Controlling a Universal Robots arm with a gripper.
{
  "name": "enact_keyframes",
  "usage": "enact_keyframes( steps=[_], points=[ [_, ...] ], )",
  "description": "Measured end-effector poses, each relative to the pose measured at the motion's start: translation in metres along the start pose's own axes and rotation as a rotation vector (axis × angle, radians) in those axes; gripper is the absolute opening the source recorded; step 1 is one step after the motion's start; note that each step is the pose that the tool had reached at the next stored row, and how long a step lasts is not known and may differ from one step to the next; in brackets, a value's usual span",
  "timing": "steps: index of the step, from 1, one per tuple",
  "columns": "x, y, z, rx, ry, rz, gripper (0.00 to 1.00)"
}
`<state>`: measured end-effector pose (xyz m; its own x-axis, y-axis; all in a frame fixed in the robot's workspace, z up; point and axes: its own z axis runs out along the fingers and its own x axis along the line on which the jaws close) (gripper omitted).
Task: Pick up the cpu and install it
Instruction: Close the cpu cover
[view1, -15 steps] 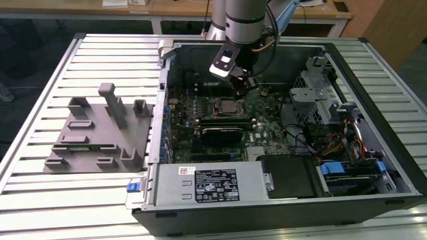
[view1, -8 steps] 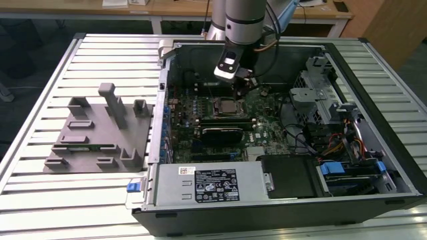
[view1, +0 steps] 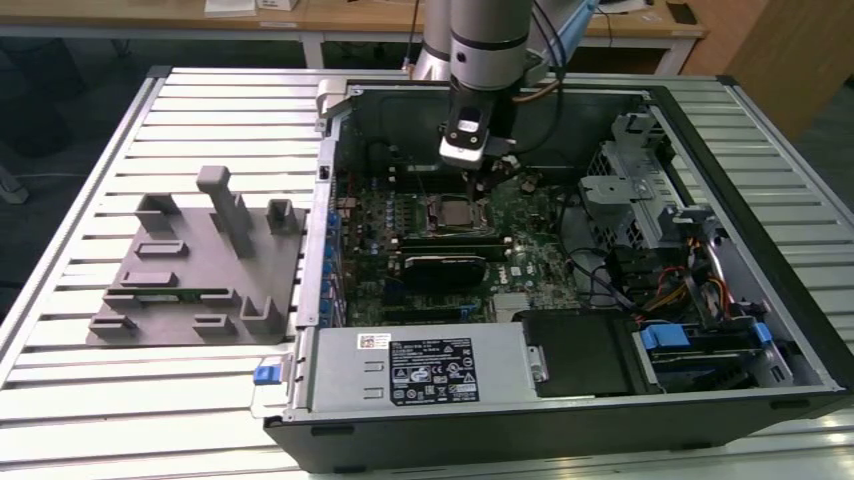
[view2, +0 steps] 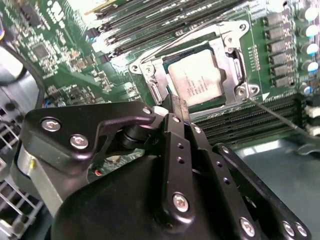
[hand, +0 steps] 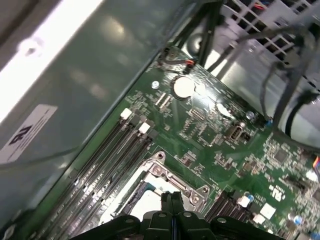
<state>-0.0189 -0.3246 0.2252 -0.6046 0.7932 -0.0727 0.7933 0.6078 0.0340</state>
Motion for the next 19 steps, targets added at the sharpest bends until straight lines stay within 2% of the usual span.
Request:
enact_keyframes(
  steps=[11, 19],
  points=[
    [0.0006, -0.0008, 0.0005, 0.0013, -0.0088, -0.128, 0.11],
    [0.0010, -0.0011, 0.0010, -0.0043, -0.0092, -0.235, 0.11]
  ],
)
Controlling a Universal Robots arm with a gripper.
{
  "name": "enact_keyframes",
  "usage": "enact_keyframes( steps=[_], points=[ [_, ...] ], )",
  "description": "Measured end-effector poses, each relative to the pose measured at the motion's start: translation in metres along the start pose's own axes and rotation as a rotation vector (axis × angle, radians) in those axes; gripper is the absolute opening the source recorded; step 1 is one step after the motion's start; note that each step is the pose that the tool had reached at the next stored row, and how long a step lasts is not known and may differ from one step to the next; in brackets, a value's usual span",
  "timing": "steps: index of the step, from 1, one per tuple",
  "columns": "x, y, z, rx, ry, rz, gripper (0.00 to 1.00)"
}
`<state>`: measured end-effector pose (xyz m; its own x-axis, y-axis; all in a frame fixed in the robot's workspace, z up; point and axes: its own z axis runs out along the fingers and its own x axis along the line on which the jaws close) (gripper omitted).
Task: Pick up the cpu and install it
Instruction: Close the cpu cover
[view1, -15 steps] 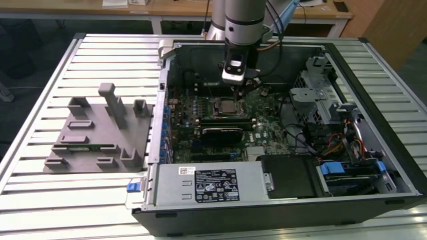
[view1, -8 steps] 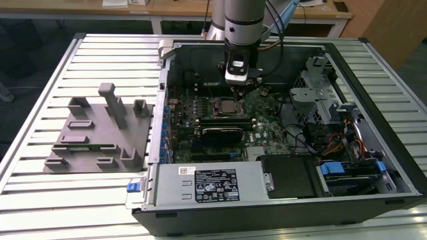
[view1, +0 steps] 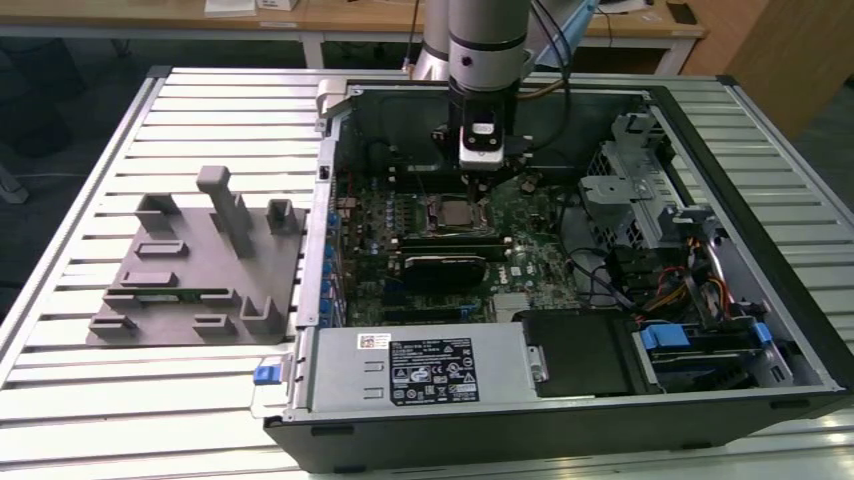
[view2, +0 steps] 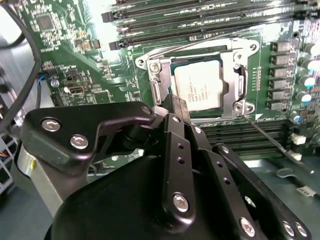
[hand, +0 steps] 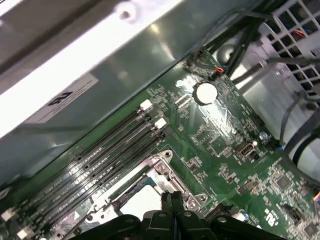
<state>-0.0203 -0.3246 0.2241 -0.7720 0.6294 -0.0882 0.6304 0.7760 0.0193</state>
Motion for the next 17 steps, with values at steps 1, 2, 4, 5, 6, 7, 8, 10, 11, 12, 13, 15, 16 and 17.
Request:
enact_keyframes(
  steps=[1, 2, 4, 5, 6, 7, 8, 10, 11, 12, 13, 15, 16, 17],
  points=[
    [0.0001, -0.0001, 0.0000, -0.0005, -0.0003, -0.015, 0.11],
    [0.0001, -0.0001, 0.0001, -0.0010, -0.0006, -0.030, 0.11],
    [0.0003, -0.0003, 0.0001, -0.0014, -0.0019, -0.057, 0.11],
    [0.0004, -0.0004, 0.0001, -0.0011, -0.0027, -0.070, 0.11],
    [0.0006, -0.0006, 0.0001, -0.0009, -0.0035, -0.082, 0.11],
    [0.0008, -0.0007, 0.0001, -0.0009, -0.0040, -0.095, 0.11],
    [0.0010, -0.0008, 0.0002, -0.0011, -0.0046, -0.107, 0.11],
    [0.0015, -0.0013, 0.0003, -0.0014, -0.0056, -0.132, 0.11],
    [0.0018, -0.0015, 0.0004, -0.0016, -0.0060, -0.143, 0.11],
    [0.0021, -0.0017, 0.0005, -0.0020, -0.0063, -0.154, 0.11],
    [0.0024, -0.0020, 0.0005, -0.0023, -0.0067, -0.165, 0.11],
    [0.0026, -0.0021, 0.0008, -0.0042, -0.0068, -0.190, 0.11],
    [0.0027, -0.0022, 0.0009, -0.0051, -0.0068, -0.204, 0.11],
    [0.0029, -0.0023, 0.0010, -0.0059, -0.0069, -0.216, 0.11]
  ],
)
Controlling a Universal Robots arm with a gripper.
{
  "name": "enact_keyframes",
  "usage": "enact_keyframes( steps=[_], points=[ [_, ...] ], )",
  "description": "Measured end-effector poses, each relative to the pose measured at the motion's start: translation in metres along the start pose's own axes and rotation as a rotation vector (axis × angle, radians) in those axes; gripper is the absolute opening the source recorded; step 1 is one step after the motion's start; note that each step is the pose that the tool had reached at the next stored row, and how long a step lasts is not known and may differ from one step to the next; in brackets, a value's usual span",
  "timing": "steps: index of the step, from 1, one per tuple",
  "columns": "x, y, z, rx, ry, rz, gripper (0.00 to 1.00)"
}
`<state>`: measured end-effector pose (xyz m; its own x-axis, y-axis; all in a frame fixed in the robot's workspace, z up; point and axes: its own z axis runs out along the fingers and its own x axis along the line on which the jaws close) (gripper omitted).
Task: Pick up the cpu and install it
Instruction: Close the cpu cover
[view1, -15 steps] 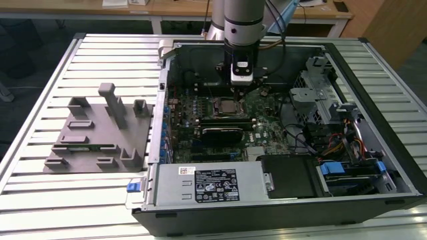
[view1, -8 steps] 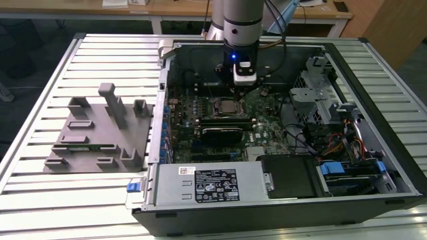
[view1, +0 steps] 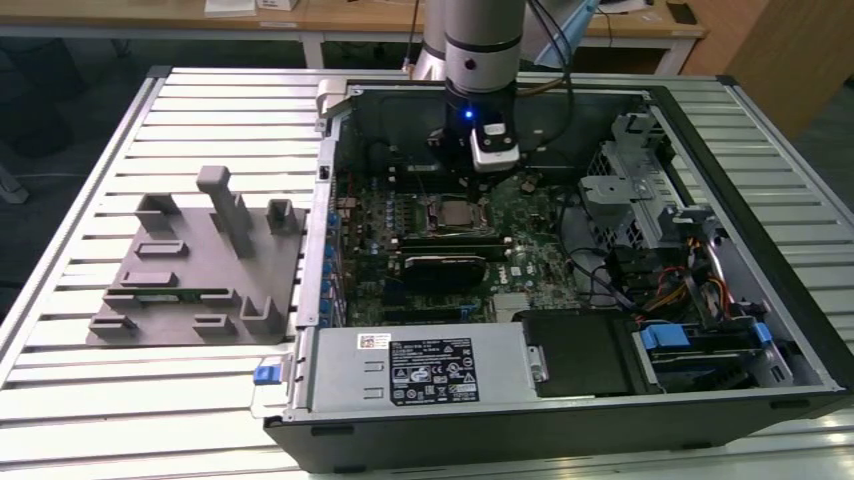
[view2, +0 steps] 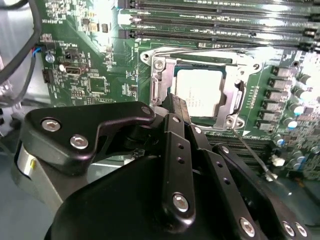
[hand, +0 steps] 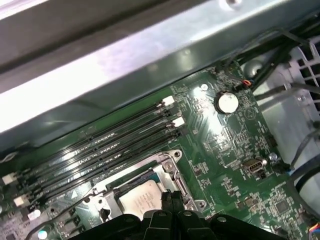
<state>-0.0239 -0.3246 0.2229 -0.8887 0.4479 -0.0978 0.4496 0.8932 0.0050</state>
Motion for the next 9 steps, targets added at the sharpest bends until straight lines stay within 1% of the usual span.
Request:
enact_keyframes(
  steps=[5, 9],
  points=[
    [0.0016, -0.0009, 0.0003, -0.0039, -0.0003, -0.048, 0.11],
    [0.0058, -0.0030, 0.0009, -0.0063, -0.0002, -0.075, 0.11]
  ],
)
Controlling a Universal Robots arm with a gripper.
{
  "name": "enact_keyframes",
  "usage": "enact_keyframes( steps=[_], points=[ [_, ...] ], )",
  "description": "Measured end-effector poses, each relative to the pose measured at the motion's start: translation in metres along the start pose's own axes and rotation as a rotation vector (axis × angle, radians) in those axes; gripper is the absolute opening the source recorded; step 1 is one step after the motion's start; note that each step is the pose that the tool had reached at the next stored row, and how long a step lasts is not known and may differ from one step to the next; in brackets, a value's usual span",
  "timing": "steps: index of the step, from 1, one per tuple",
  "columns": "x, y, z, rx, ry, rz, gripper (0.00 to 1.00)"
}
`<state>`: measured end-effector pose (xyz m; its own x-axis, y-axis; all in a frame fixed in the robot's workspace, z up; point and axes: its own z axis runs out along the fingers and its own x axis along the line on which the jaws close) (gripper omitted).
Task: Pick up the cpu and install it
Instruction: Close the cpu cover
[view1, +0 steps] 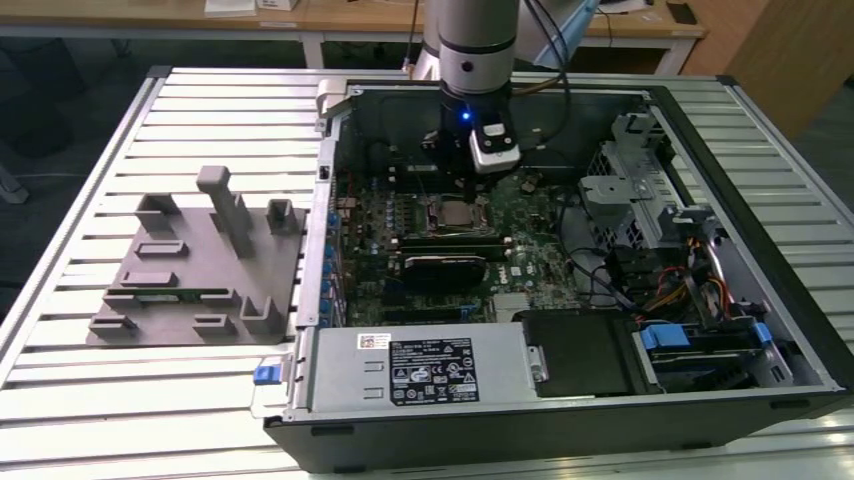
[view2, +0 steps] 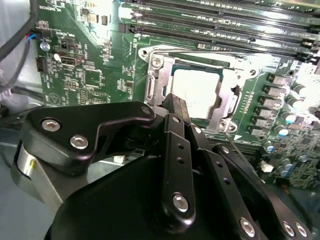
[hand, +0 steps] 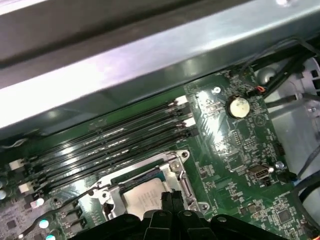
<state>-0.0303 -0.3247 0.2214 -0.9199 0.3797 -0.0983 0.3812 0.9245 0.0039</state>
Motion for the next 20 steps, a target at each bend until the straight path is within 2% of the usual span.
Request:
enact_keyframes(
  steps=[9, 20],
  points=[
    [0.0140, -0.0057, 0.0008, -0.0039, 0.0000, -0.043, 0.11],
    [0.0280, -0.0115, 0.0054, -0.0092, 0.0002, -0.098, 0.11]
  ],
)
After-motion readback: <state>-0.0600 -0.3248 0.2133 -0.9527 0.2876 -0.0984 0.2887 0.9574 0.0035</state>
